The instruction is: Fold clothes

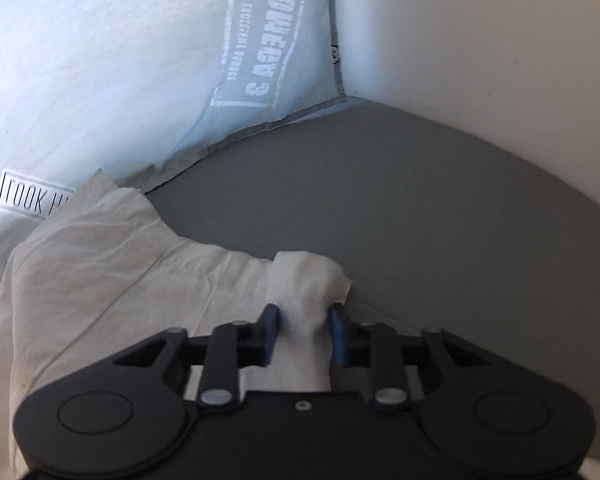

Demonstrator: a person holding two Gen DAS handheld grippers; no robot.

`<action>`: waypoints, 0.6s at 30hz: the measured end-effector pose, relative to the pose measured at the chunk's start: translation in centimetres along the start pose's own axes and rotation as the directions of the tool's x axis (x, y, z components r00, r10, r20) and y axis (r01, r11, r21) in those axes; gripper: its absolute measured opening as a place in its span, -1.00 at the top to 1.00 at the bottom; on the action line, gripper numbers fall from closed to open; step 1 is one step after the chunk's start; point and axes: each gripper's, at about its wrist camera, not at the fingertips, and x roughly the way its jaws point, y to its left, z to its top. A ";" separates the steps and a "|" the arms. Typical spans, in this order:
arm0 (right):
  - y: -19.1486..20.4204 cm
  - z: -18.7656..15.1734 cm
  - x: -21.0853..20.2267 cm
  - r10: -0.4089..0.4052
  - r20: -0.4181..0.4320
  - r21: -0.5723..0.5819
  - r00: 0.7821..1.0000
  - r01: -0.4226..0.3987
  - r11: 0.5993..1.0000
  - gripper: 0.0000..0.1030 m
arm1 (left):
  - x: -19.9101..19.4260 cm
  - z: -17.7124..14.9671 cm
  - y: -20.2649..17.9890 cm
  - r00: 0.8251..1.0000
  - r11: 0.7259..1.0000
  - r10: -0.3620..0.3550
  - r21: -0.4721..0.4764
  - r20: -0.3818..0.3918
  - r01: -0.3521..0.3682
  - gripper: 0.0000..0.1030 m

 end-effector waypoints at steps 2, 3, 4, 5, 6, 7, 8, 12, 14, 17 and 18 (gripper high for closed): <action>-0.7 0.6 -2.3 0.020 0.065 -0.074 0.998 -0.015 0.997 0.99 | -0.6 -0.1 -0.9 1.000 1.000 -0.006 0.030 0.016 0.005 0.10; -1.8 1.2 -3.8 0.020 0.107 -0.061 0.994 -0.014 0.998 0.99 | -0.9 -0.1 -1.0 1.000 0.999 -0.011 0.035 0.022 0.011 0.10; -3.6 1.8 -5.4 0.018 0.149 -0.012 0.989 -0.017 1.000 0.99 | -1.2 -0.3 -1.1 0.999 0.999 -0.018 0.037 0.027 0.017 0.10; -5.4 2.2 -6.7 0.001 0.177 0.047 0.984 -0.009 0.999 0.99 | -1.4 -0.4 -1.1 0.999 0.999 -0.025 0.034 0.026 0.024 0.10; -7.4 2.4 -7.8 -0.029 0.192 0.114 0.981 0.008 0.993 0.99 | -1.5 -0.6 -1.1 0.999 0.999 -0.032 0.030 0.020 0.031 0.10; -8.9 2.2 -8.0 -0.075 0.182 0.139 0.981 0.050 0.989 0.99 | -1.6 -0.9 -1.0 0.999 0.999 -0.038 0.027 0.014 0.037 0.10; -9.9 1.8 -7.6 -0.134 0.152 0.128 0.979 0.115 0.985 0.98 | -1.6 -1.2 -1.0 0.999 0.999 -0.043 0.024 0.006 0.042 0.10; -13.3 -0.4 -7.8 -0.173 0.070 0.166 0.982 0.159 0.973 0.55 | -3.1 -2.2 -0.8 0.998 0.998 -0.063 0.025 0.014 0.063 0.10; -15.0 -1.6 -8.0 -0.177 0.031 0.190 0.984 0.168 0.967 0.10 | -4.8 -2.8 -0.5 0.996 0.996 -0.080 0.032 0.041 0.078 0.08; -17.5 -4.2 -11.9 -0.129 0.067 0.256 0.989 0.108 0.961 -0.20 | -7.0 -4.3 0.2 0.992 0.993 -0.117 0.018 0.053 0.117 0.02; -18.2 -5.3 -13.2 -0.121 0.073 0.266 0.990 0.098 0.959 -0.22 | -7.6 -5.0 0.5 0.990 0.991 -0.133 0.008 0.052 0.133 0.01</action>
